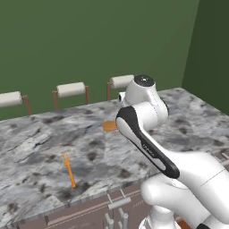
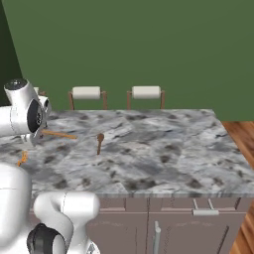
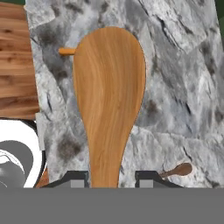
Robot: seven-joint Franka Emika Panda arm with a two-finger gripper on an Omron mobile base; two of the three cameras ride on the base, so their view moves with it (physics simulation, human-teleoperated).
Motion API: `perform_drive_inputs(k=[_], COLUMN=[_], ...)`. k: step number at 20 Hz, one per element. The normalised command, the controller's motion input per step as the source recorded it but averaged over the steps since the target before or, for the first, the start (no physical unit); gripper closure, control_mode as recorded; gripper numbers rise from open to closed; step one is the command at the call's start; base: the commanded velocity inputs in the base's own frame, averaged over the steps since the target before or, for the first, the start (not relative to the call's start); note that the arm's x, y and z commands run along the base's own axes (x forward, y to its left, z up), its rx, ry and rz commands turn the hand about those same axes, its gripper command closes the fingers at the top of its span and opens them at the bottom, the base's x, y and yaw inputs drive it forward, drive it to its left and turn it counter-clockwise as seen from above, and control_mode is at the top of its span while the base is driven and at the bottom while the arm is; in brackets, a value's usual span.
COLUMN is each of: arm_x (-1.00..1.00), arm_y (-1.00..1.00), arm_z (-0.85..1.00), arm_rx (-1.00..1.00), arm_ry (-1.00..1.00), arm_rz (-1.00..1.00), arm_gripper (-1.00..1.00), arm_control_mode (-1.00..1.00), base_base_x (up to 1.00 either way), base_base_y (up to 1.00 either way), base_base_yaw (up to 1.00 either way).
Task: Organize the utensils by type. Pick up the wooden spoons from the counter and place them in the open cabinet. Then pick up the metallic utensils from the counter and place them in the open drawer.
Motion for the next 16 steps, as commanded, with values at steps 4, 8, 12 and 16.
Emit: perform_drive_inputs(k=[4, 8, 12, 16], arm_x=[-0.17, -0.07, 0.00, 0.00], arm_y=[-0.02, 0.00, 0.00, 0.00], arm_z=[0.10, 0.00, 0.00, 0.00], arm_rx=[0.00, 0.00, 0.00, 0.00], arm_ry=[0.00, 0.00, 0.00, 0.00], arm_rz=[0.04, 0.00, 0.00, 0.00], arm_gripper=[1.00, 1.00, 1.00, 1.00], arm_control_mode=[-1.00, -1.00, 1.00, 1.00], base_base_x=[0.00, 0.00, -0.68, -0.40], base_base_y=[0.00, 0.00, -0.20, -0.36], base_base_yaw=[0.00, 0.00, -0.05, -0.25])
